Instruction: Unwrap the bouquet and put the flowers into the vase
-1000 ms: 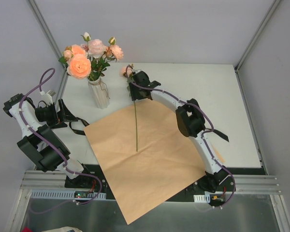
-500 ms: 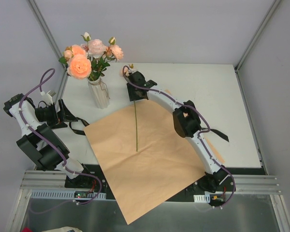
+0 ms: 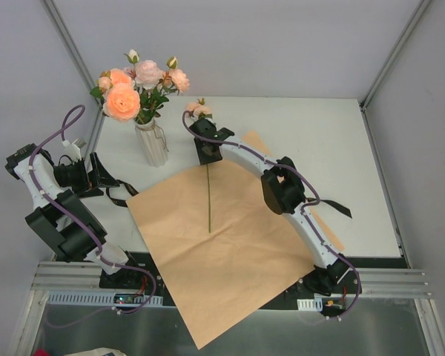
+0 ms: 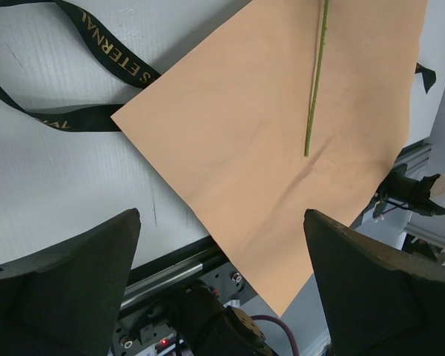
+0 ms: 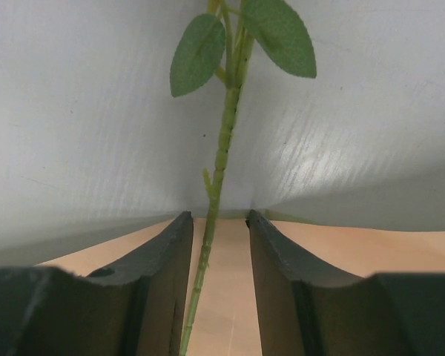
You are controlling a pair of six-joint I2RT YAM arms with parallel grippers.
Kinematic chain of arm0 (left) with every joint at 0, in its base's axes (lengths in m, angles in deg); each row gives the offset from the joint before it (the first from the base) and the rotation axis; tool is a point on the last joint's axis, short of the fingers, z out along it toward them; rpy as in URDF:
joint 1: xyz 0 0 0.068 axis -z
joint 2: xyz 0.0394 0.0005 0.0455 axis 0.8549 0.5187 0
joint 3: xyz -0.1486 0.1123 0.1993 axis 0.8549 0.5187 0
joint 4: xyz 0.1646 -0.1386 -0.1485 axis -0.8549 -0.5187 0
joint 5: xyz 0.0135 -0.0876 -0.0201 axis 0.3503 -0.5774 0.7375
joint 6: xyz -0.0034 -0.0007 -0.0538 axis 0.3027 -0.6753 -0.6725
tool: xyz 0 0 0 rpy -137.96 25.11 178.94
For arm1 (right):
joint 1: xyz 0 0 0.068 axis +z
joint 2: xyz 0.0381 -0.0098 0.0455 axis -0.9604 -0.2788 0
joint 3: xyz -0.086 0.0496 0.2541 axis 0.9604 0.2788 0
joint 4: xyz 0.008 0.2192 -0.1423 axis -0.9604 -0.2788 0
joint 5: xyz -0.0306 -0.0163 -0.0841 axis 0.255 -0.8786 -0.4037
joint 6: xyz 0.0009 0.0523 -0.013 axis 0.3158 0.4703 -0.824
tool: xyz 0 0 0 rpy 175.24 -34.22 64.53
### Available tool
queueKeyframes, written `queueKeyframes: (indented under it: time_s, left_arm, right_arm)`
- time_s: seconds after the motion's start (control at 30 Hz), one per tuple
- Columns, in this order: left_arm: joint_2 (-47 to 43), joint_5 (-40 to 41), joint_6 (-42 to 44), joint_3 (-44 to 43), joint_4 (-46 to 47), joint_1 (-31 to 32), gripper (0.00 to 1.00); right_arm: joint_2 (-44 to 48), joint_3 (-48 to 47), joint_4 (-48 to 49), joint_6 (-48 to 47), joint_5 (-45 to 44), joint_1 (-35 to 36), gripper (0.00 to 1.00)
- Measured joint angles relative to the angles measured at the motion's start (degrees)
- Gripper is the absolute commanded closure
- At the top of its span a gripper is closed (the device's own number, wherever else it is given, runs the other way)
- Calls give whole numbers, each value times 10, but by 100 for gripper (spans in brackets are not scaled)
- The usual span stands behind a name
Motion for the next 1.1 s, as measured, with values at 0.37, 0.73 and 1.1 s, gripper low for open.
queueKeyframes:
  time_s: [0.37,0.73,1.1]
  left_arm:
    - [-10,0,3,3,-9,0,8]
    - [-10,0,5,2,-13,0,8]
    - [-13,0,5,-2,-20,0,8]
  right_arm:
    - [0,3,3,14,0,-11,86]
    - [54,82,88,34,44,-43,99]
    - [216,212,317,117,174,-120,99]
